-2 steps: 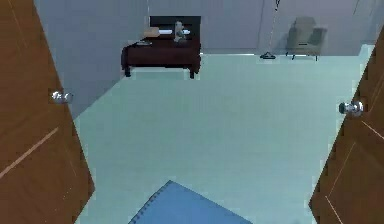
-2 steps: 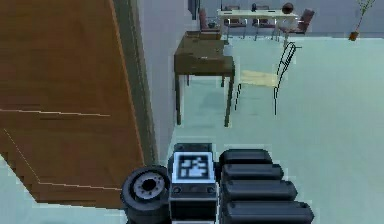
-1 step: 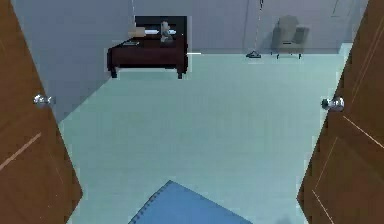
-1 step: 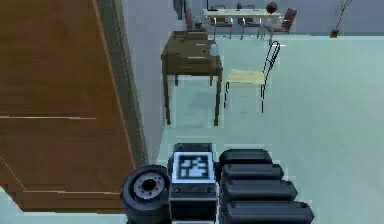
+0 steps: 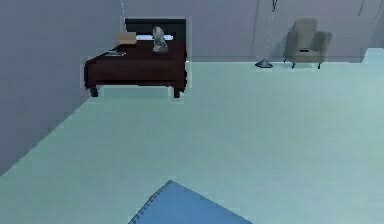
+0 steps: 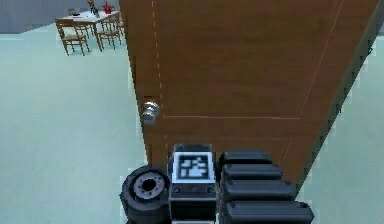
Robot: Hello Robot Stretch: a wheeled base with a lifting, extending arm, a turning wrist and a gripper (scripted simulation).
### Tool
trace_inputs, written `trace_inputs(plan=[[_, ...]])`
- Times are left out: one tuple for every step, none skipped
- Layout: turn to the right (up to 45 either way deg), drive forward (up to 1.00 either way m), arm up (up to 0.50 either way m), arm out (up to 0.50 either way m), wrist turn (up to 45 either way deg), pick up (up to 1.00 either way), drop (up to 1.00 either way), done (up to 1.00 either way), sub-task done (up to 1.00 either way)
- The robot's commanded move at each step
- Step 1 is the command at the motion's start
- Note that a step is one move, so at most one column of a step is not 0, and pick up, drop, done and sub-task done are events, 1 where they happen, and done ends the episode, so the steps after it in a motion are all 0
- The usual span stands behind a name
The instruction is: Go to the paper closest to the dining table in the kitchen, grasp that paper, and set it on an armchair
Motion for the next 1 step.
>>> trace_inputs(plan=[[0.0, 0.45, 0.00, 0.00, 0.0, 0.00, 0.00, 0.00, 0.00]])
